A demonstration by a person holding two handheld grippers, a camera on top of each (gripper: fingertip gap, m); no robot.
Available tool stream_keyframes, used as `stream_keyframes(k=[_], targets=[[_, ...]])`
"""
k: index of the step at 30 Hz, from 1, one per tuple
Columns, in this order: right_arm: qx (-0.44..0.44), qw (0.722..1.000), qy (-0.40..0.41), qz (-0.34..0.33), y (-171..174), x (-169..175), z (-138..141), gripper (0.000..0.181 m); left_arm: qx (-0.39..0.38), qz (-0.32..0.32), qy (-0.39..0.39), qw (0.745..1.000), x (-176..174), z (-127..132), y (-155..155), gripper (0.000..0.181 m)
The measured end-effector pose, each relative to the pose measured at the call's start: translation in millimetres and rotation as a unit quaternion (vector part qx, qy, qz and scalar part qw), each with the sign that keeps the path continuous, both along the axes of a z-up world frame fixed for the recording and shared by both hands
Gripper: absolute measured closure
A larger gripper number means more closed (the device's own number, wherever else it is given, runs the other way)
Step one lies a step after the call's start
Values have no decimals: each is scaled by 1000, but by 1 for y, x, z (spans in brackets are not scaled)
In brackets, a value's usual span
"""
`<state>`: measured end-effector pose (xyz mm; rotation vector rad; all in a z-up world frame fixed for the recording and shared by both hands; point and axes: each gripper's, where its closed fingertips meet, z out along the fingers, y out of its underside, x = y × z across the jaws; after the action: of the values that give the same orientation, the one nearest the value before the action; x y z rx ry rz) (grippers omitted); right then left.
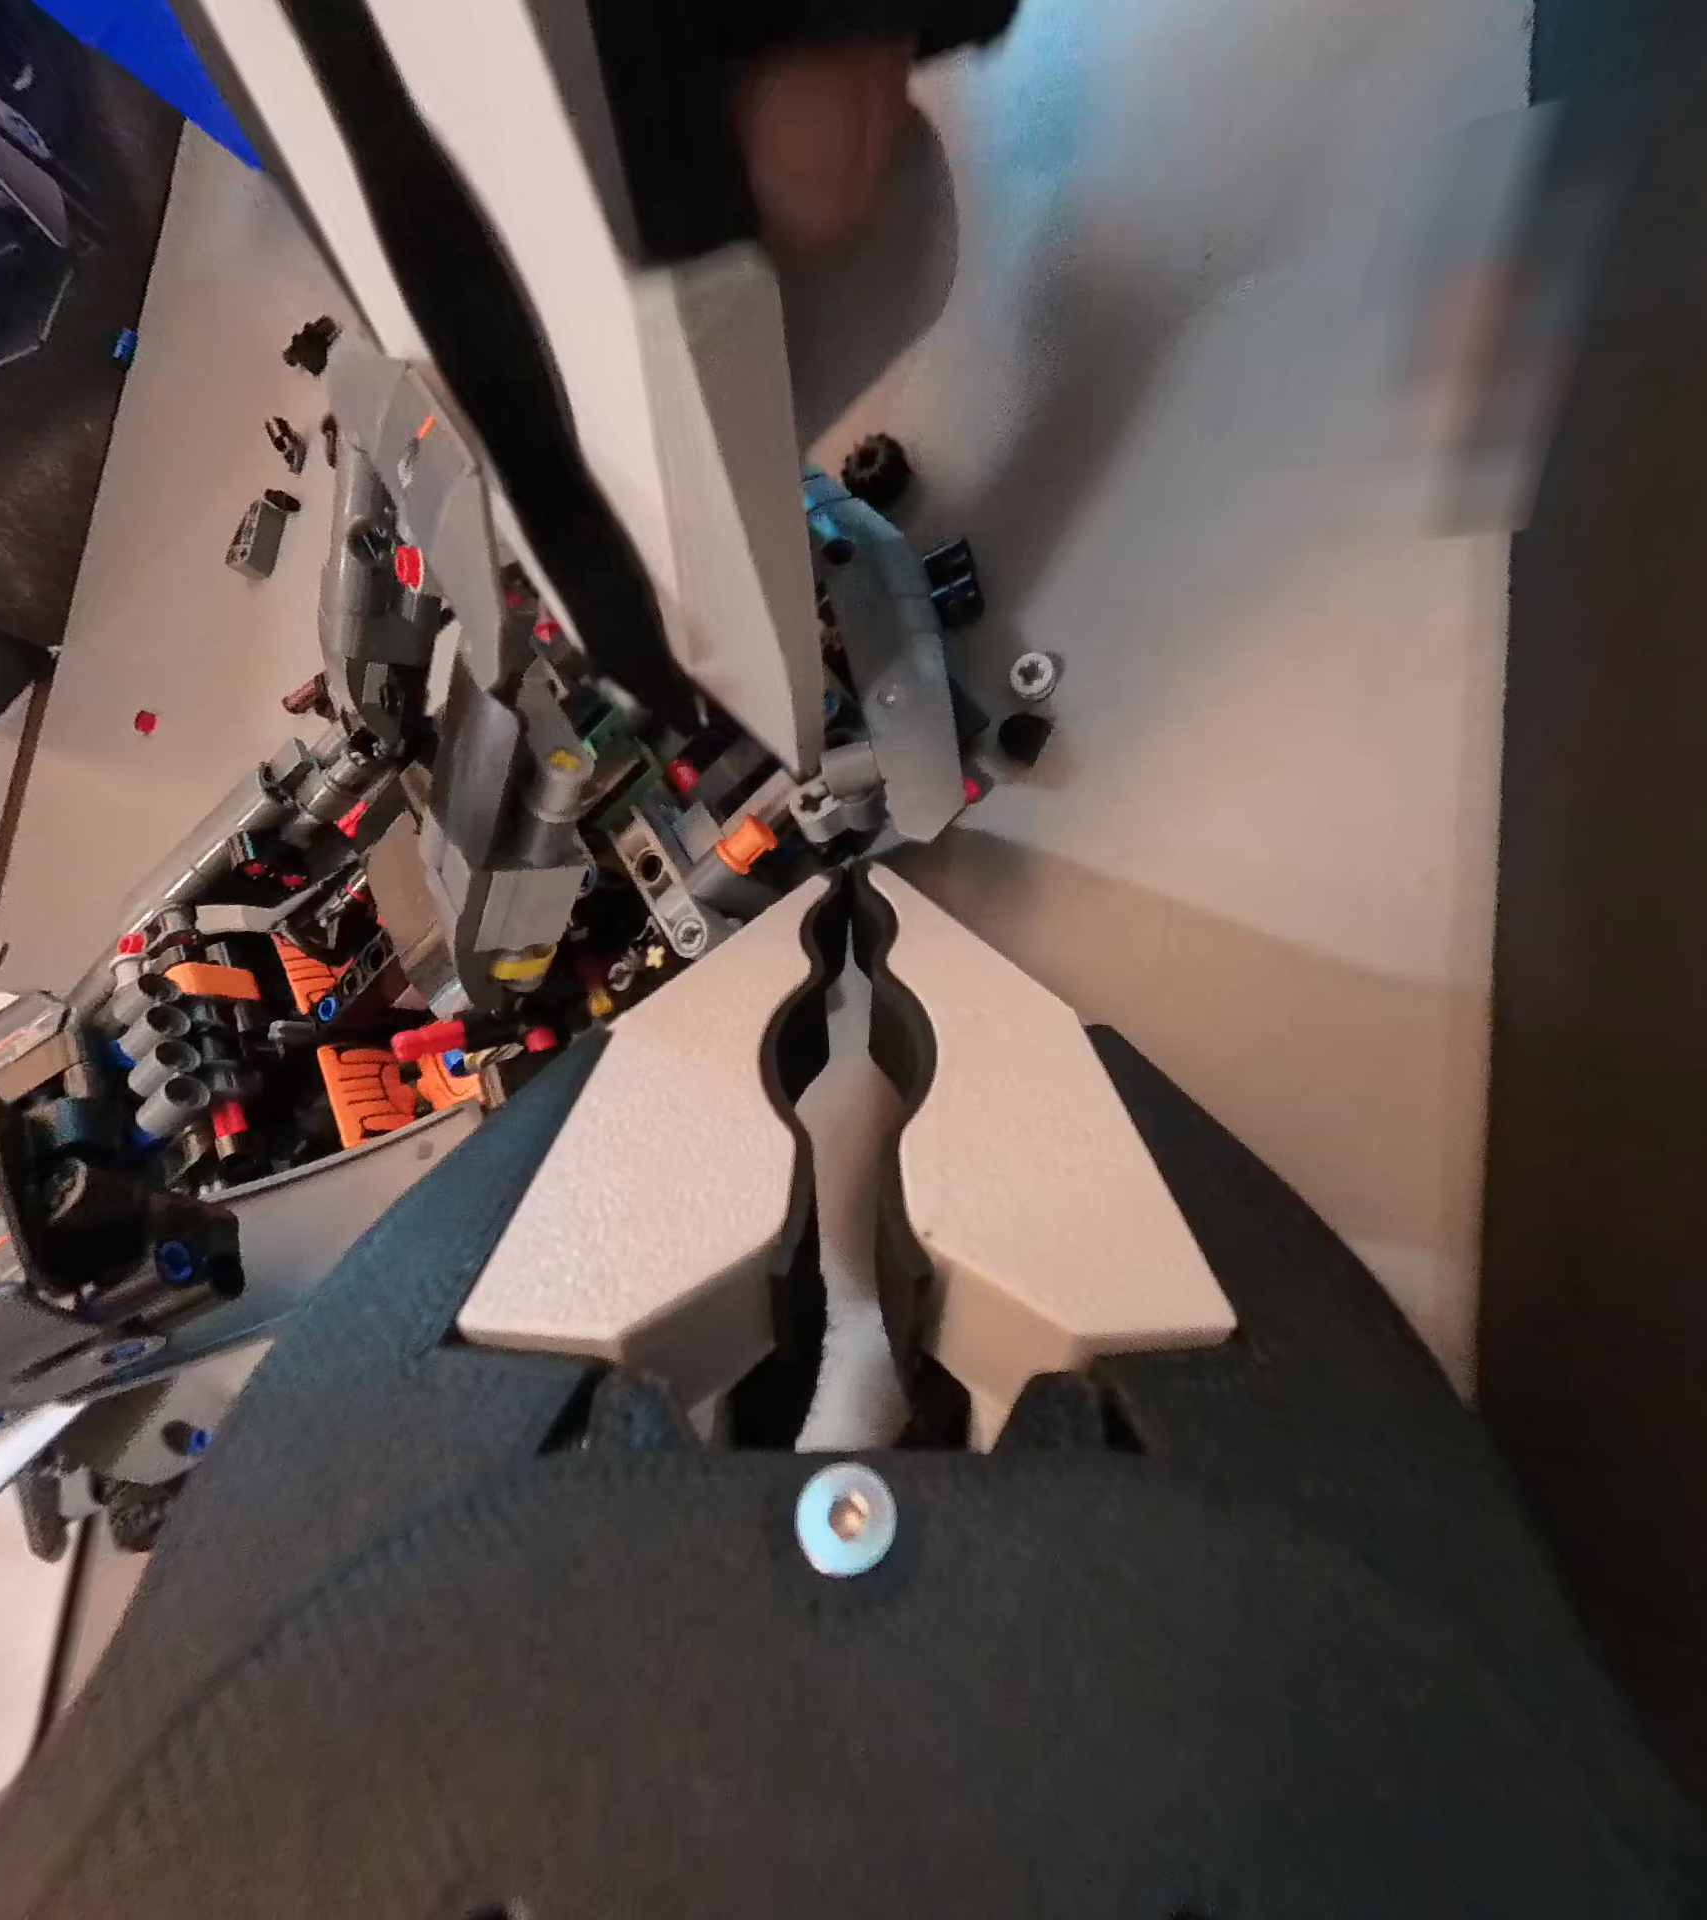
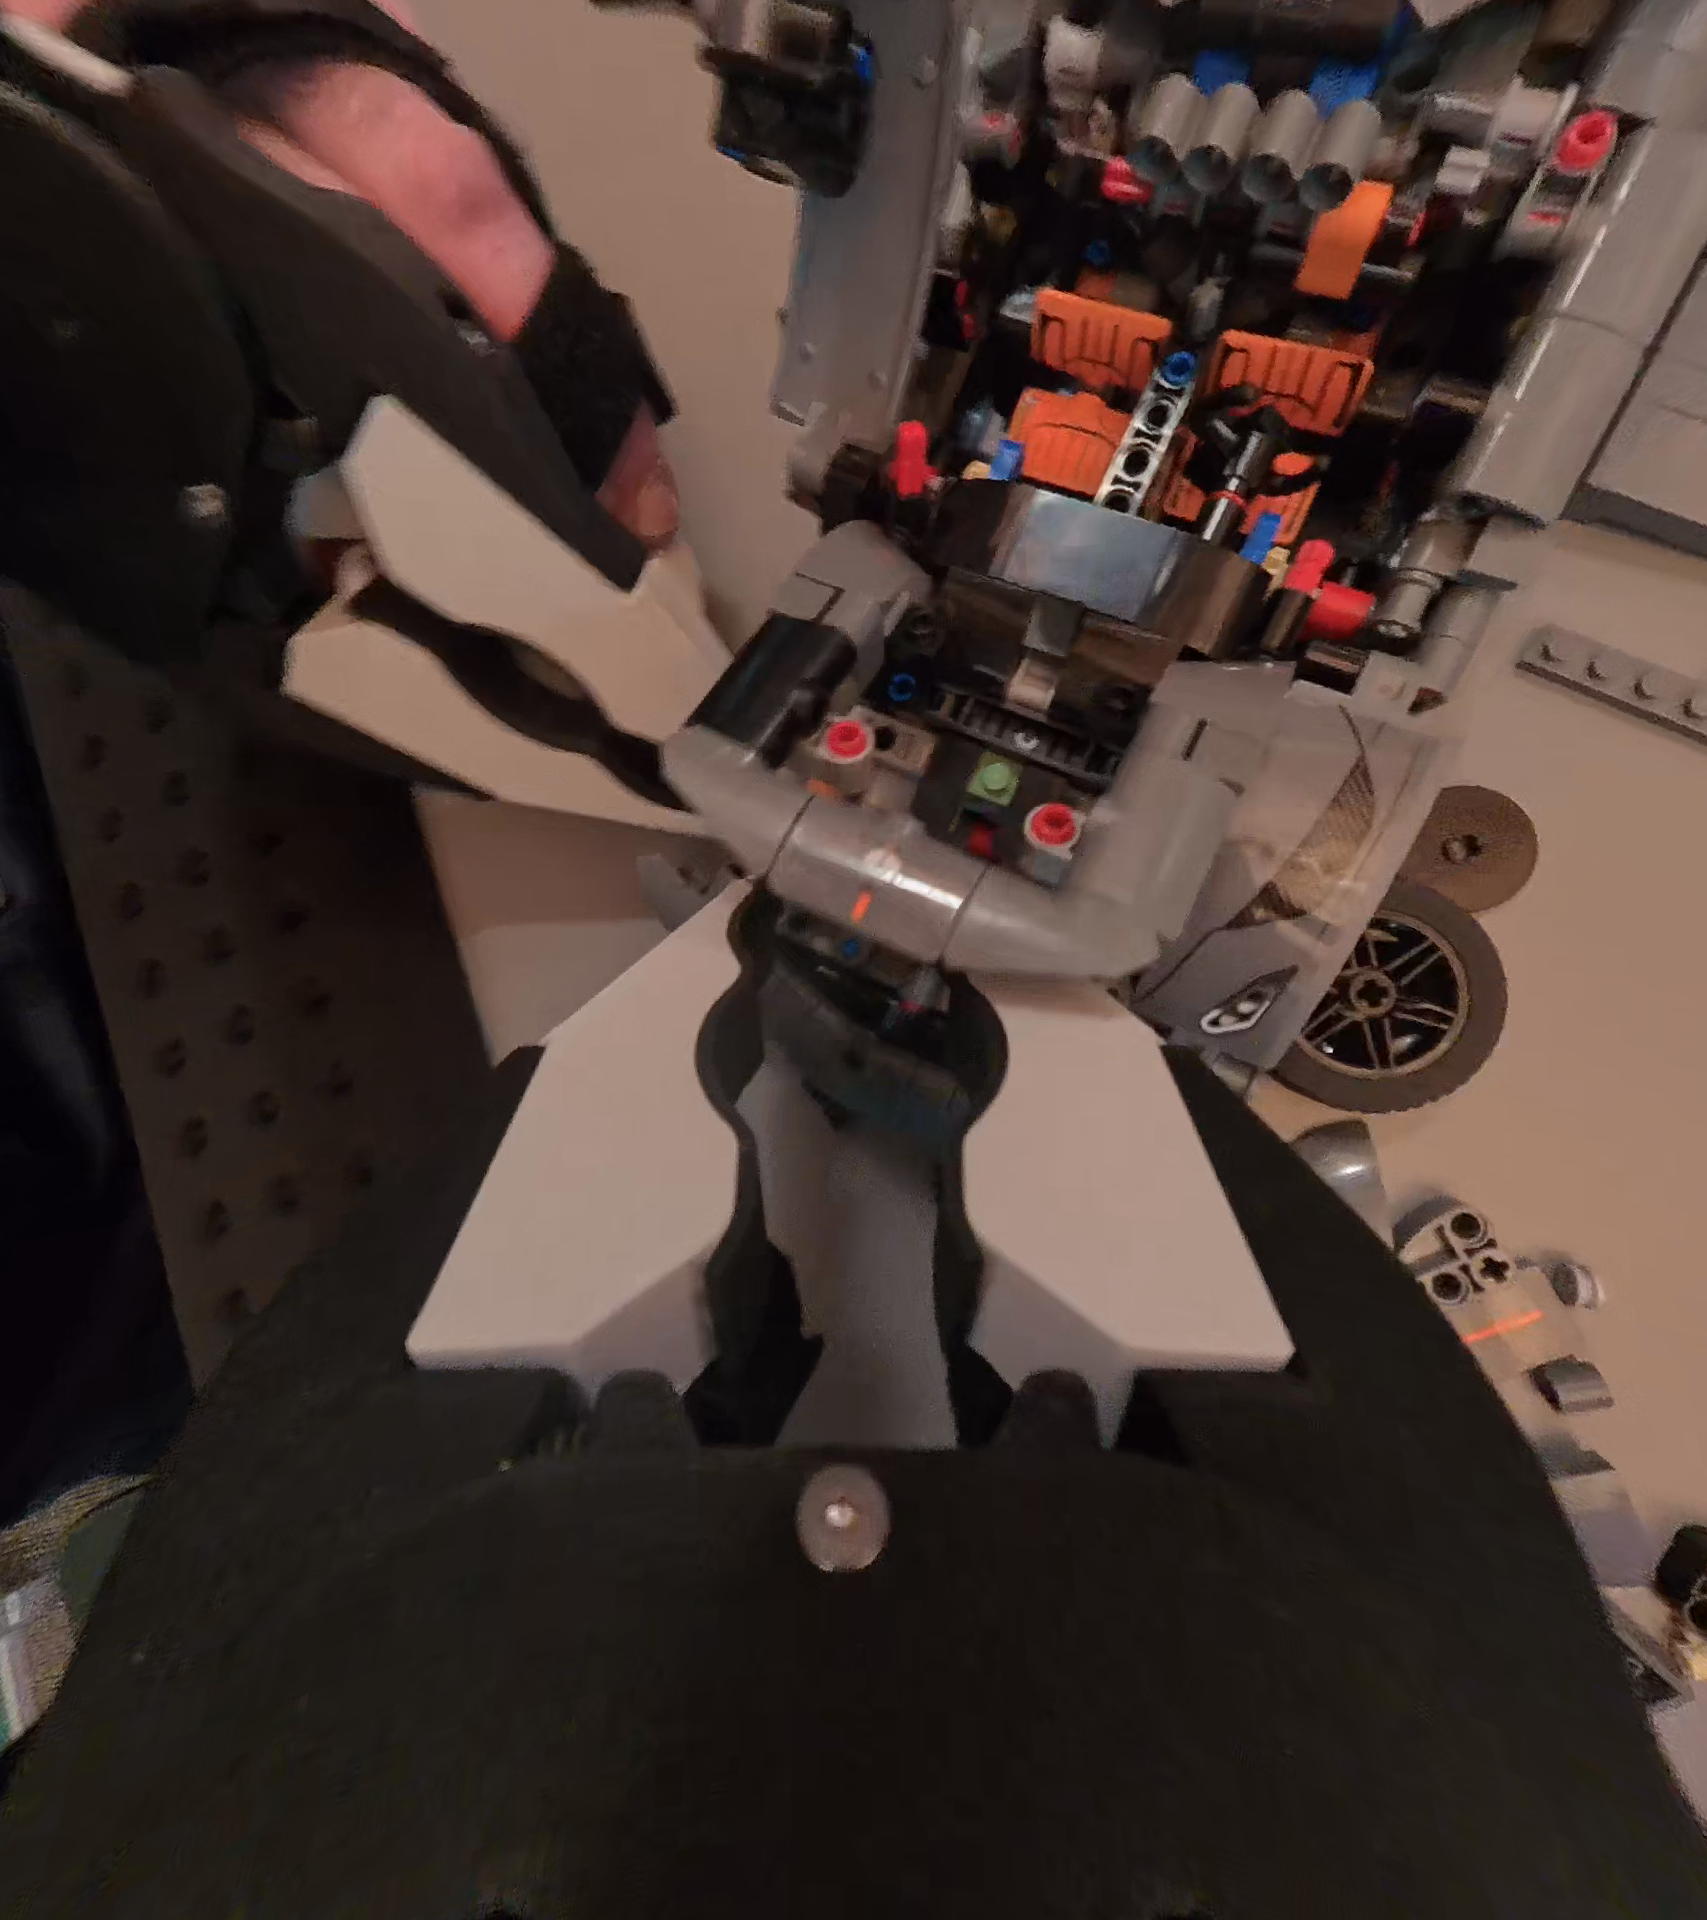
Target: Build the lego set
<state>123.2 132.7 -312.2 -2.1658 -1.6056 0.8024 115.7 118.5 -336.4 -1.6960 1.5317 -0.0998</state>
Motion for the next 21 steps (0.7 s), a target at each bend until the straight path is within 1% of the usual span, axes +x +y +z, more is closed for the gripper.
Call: stream_keyframes(k=[3,5,7,8,9,12,13,15,17,18,19,21], targets=[[2,999,41,0,-1,12,15,154,2,5,4,1000,-4,0,3,181],[-4,996,86,3,-2,16,27,158,-2,1,7,1000,-7,0,2,181],[1,994,110,-12,4,24,34,160,-6,-9,1,1000,-8,4,-5,181],[0,992,121,-17,7,27,35,161,10,-19,2,1000,-8,9,-8,181],[0,991,130,-28,12,30,35,163,35,-30,6,999,-9,14,-12,178],[-3,984,162,-81,32,42,38,170,92,-58,-12,994,3,34,-23,159],[-2,980,172,-100,39,46,40,170,102,-69,-13,992,9,37,-27,155],[11,973,192,-129,50,55,46,171,130,-60,19,990,11,32,-22,150],[21,967,206,-145,56,60,51,170,134,-52,44,989,11,23,-16,156],[30,966,202,-157,61,63,50,171,134,-46,48,989,10,21,-13,161],[40,966,195,-163,64,64,48,171,137,-41,52,988,9,21,-11,166],[55,967,187,-165,66,65,47,171,136,-38,50,989,8,23,-11,167]])
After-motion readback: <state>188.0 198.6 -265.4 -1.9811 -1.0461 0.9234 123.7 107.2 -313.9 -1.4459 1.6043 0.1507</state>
